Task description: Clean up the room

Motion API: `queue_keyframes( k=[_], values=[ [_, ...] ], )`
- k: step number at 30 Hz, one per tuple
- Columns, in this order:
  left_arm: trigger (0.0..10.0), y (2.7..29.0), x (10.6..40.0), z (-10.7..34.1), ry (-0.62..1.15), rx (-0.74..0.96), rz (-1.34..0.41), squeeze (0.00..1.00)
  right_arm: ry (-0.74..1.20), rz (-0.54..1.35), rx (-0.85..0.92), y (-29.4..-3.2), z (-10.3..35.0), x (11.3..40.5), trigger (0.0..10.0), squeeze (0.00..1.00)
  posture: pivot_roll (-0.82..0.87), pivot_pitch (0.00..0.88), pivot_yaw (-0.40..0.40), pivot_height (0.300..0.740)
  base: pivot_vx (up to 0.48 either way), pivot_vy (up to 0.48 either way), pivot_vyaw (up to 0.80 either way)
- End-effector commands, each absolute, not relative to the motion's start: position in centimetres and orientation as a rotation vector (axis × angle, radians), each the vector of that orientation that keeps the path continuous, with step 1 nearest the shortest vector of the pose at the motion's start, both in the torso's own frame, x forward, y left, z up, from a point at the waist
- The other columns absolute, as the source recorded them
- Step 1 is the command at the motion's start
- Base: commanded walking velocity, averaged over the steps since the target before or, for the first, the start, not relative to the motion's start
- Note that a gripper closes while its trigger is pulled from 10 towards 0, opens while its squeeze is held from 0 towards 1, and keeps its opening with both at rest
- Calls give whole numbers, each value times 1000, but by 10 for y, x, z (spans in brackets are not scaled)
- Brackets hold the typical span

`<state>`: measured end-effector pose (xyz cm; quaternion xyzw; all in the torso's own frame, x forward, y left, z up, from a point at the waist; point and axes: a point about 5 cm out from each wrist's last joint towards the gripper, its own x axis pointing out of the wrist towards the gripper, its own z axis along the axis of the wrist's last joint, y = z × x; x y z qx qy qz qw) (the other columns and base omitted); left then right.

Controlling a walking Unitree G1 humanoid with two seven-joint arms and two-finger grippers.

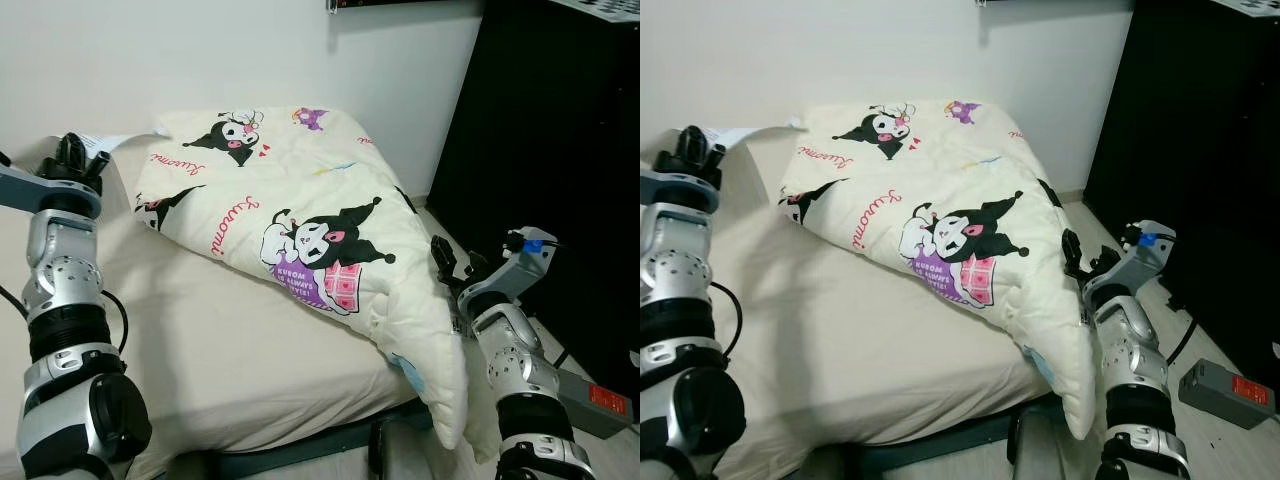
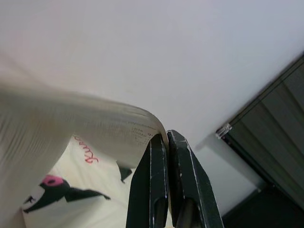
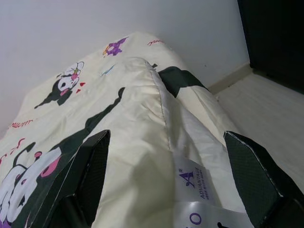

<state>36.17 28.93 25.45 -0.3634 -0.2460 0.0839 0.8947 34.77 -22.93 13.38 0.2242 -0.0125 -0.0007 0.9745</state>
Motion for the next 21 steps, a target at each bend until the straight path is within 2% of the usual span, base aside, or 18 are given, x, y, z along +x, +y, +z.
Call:
queue_keyframes(
  k=[1,6,7,8,9,11,12,13,14,15,17,18,19,21],
  values=[
    [0,281,360,266,-539,-743,123,0,10,0,487,-226,127,348,10000,0,-101,24,-8,530,0,0,0],
    [0,275,361,269,-538,-759,85,0,17,2,493,-225,125,349,10000,0,-101,24,-8,530,0,0,0],
    [0,255,361,278,-540,-758,-75,0,12,3,515,-225,125,349,10000,0,-99,24,-8,530,0,0,0],
    [0,255,361,278,-540,-758,-75,0,12,3,515,-225,125,349,10000,0,-99,24,-8,530,0,0,0],
    [0,234,358,287,-541,-737,-249,0,-15,8,577,-228,129,349,10000,0,-99,22,-8,530,0,0,0],
    [0,234,358,287,-541,-737,-249,0,-15,8,577,-228,129,349,10000,0,-99,22,-8,530,0,0,0],
    [0,214,348,293,-547,-698,-455,0,-91,45,738,-237,141,348,10000,0,-98,22,-8,530,0,0,0],
    [0,214,348,293,-547,-698,-455,0,-91,45,738,-237,141,348,10000,0,-98,22,-8,530,0,0,0],
    [0,201,338,296,-542,-660,-604,0,-178,99,838,-247,154,345,10000,0,-103,21,-6,530,0,0,0],
    [0,201,338,296,-542,-660,-604,0,-178,99,838,-247,154,345,10000,0,-103,21,-6,530,0,0,0],
    [0,190,318,291,-512,-534,-841,0,-363,173,920,-287,183,328,10000,0,-110,21,-6,530,0,0,0],
    [0,189,312,289,-498,-494,-899,0,-405,178,916,-299,190,322,10000,0,-110,21,-6,530,0,0,0],
    [0,189,312,289,-498,-494,-899,0,-405,178,916,-299,190,322,10000,0,-110,21,-6,530,0,0,0],
    [0,184,306,291,-498,-491,-977,0,-454,148,890,-319,198,312,10000,0,-115,23,-5,530,0,0,0]
  ],
)
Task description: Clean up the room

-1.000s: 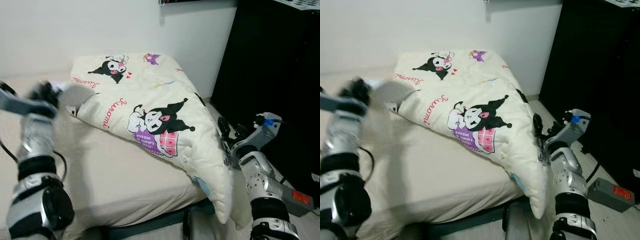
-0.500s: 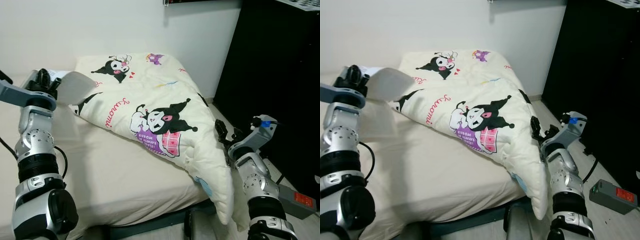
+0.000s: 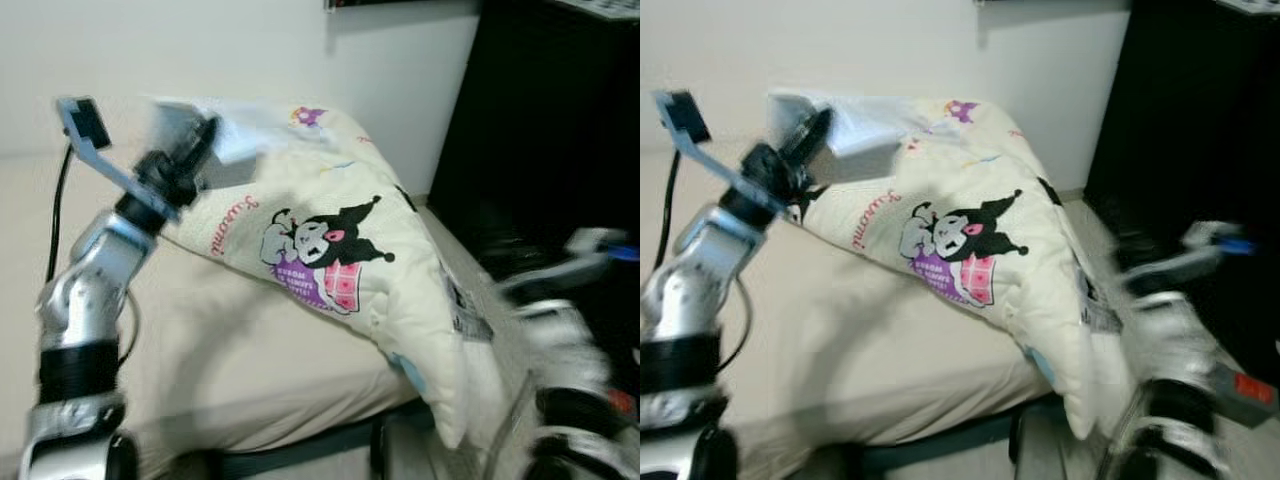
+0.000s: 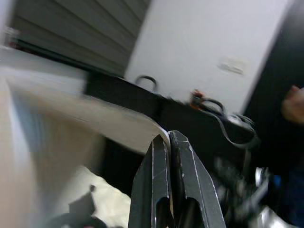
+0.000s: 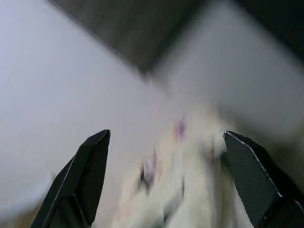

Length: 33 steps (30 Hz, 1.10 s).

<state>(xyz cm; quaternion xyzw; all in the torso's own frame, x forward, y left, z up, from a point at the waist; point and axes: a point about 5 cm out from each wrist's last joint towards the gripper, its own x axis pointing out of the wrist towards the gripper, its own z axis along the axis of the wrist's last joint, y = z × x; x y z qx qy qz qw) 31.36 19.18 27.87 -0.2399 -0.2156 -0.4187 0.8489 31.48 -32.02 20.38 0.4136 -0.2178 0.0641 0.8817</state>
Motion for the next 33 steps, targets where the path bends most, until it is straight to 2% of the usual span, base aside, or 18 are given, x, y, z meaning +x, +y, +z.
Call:
queue_keyframes(
  k=[1,6,10,15,18,22,26,33],
  values=[
    [0,184,306,291,-498,-491,-977,0,-454,148,890,-319,198,312,10000,0,-115,23,-5,530,0,0,0],
    [0,166,302,291,-492,-522,-1068,0,-461,127,866,-324,198,307,10000,0,-129,24,4,530,0,0,0],
    [0,145,297,281,-450,-538,-1144,0,-399,172,858,-306,188,310,10000,0,-134,26,9,530,0,0,0],
    [0,126,280,277,-404,-552,-1292,0,-342,363,856,-275,185,309,10000,0,-129,29,7,530,0,0,0],
    [0,125,275,276,-393,-527,-1333,0,-352,415,839,-269,187,306,10000,0,-124,29,4,530,0,0,0],
    [0,139,265,264,-318,-389,-1414,0,-434,538,892,-274,203,295,10000,0,-118,33,-1,530,0,0,0],
    [0,138,262,263,-311,-379,-1441,0,-420,572,890,-276,205,291,10000,0,-123,34,-3,530,0,0,0],
    [0,124,250,269,-324,-375,-1532,0,-323,690,864,-251,194,287,10000,0,-123,30,-9,530,0,0,0]
  ],
)
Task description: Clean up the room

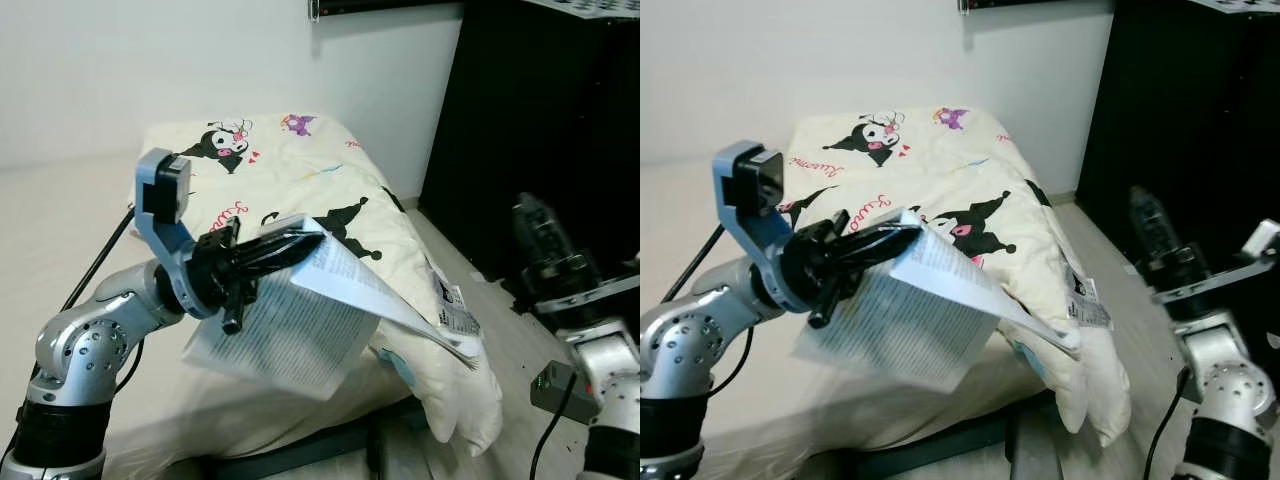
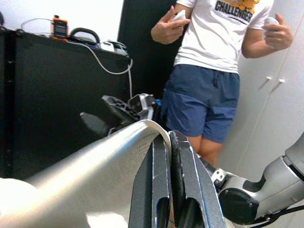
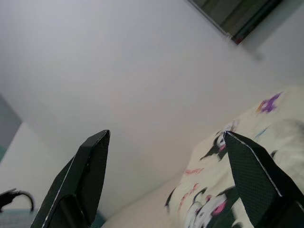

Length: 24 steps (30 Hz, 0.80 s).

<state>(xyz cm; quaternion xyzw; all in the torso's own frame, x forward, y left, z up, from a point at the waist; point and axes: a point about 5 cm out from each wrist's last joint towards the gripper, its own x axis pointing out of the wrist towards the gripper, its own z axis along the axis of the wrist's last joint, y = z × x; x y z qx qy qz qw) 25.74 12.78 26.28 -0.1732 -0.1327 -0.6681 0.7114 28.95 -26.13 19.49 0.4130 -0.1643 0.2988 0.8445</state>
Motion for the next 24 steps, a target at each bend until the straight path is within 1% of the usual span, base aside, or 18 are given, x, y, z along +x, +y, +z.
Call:
queue_keyframes(
  k=[1,2,6,13,17,18,19,20,21,22,23,24],
  values=[
    [0,124,250,269,-324,-375,-1532,0,-323,690,864,-251,194,287,10000,0,-123,30,-9,530,0,0,0],
    [0,121,247,271,-327,-370,-1558,0,-298,727,857,-243,192,286,10000,0,-121,28,-12,530,0,0,0],
    [0,117,242,273,-327,-353,-1614,0,-272,775,856,-234,190,286,10000,0,-120,25,-14,530,0,0,0],
    [0,120,237,279,-349,-317,-1665,0,-223,808,873,-231,187,283,10000,0,-119,23,-17,530,0,0,0],
    [0,118,237,286,-389,-323,-1678,0,-163,860,881,-222,180,278,10000,0,-123,25,-15,530,0,0,0],
    [1137,115,236,289,-407,-326,-1688,0,-117,913,885,-211,175,275,10000,0,-125,25,-14,530,0,0,0],
    [1137,115,236,289,-407,-326,-1688,0,-117,913,885,-211,175,275,10000,0,-125,25,-14,530,0,0,0],
    [3843,112,236,291,-418,-326,-1698,0,-73,977,890,-199,170,270,10000,0,-125,26,-12,530,0,0,0],
    [3843,112,236,291,-418,-326,-1698,0,-73,977,890,-199,170,270,10000,0,-125,26,-12,530,0,0,0],
    [8275,109,236,292,-426,-324,-1709,0,-32,1054,897,-185,167,264,10000,0,-124,25,-12,530,0,0,0],
    [8275,109,236,292,-426,-324,-1709,0,-32,1054,897,-185,167,264,10000,0,-124,25,-12,530,0,0,0],
    [9529,107,236,293,-431,-322,-1717,0,-1,1107,900,-175,164,260,10000,0,-124,26,-11,530,0,0,0]
  ],
)
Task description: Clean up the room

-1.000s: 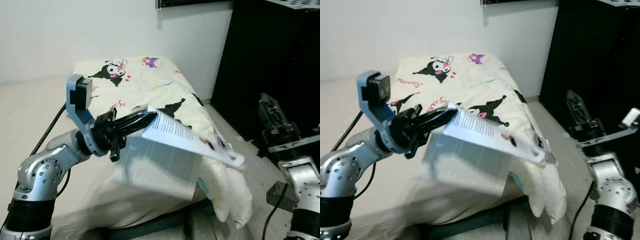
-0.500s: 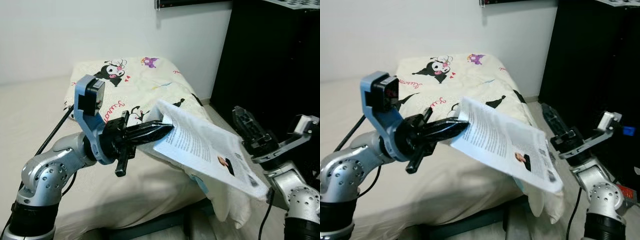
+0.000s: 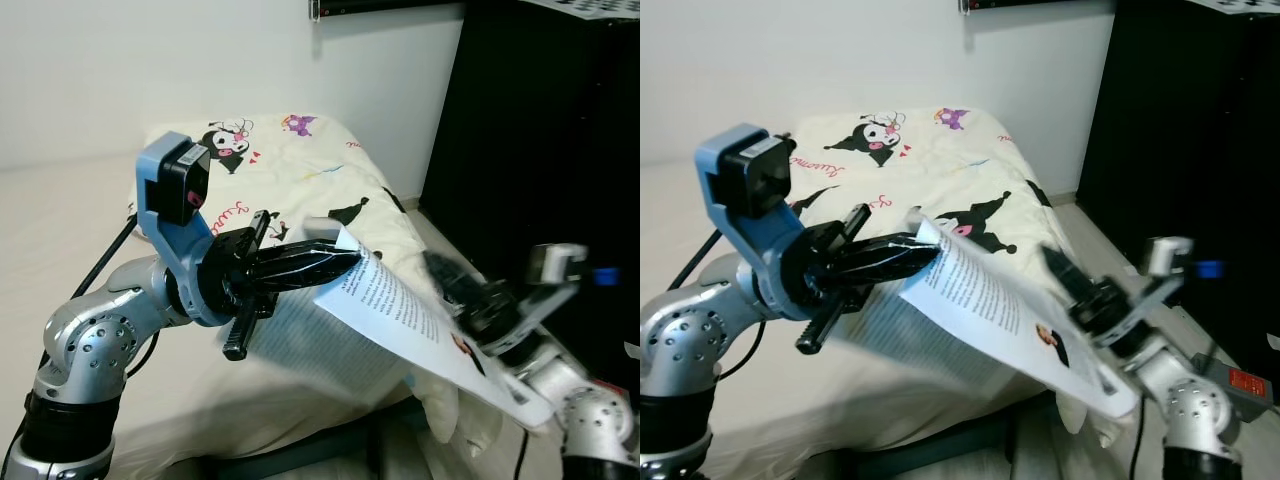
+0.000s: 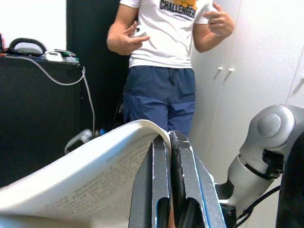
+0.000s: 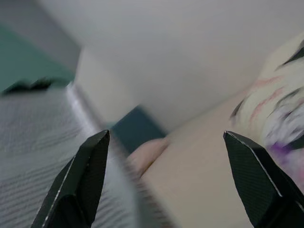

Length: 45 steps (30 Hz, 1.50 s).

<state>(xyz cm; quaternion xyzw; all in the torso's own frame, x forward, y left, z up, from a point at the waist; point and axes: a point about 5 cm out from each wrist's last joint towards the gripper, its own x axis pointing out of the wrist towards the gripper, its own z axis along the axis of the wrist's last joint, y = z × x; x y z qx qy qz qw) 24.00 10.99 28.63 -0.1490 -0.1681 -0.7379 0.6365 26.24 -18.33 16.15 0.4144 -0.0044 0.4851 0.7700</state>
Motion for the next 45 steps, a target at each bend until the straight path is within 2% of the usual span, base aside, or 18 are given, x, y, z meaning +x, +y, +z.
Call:
queue_keyframes(
  k=[1,10,15,20,29,30,31,45],
  values=[
    [10000,107,236,293,-433,-321,-1722,0,23,1133,899,-170,161,257,10000,0,-124,26,-11,530,0,0,0],
    [10000,110,237,297,-450,-308,-1727,0,67,1132,909,-169,154,258,10000,0,-126,28,-10,530,0,0,0],
    [10000,110,238,299,-463,-304,-1731,0,134,1261,947,-156,149,240,10000,0,-126,29,-10,530,0,0,0],
    [10000,110,239,301,-468,-297,-1736,0,202,1373,1042,-155,143,221,10000,0,-124,30,-10,530,0,0,0],
    [10000,112,240,305,-483,-290,-1741,0,229,1368,1087,-161,137,210,10000,0,-130,32,-9,530,0,0,0],
    [10000,112,240,305,-484,-290,-1741,0,224,1380,1089,-160,137,208,9098,0,-131,33,-7,530,0,0,0],
    [10000,112,240,305,-486,-291,-1740,0,217,1392,1084,-158,137,205,0,0,-131,34,-4,530,0,0,0],
    [10000,117,249,304,-493,-297,-1682,0,127,1380,1066,-161,146,209,0,0,-133,30,1,530,0,0,0]
  ],
)
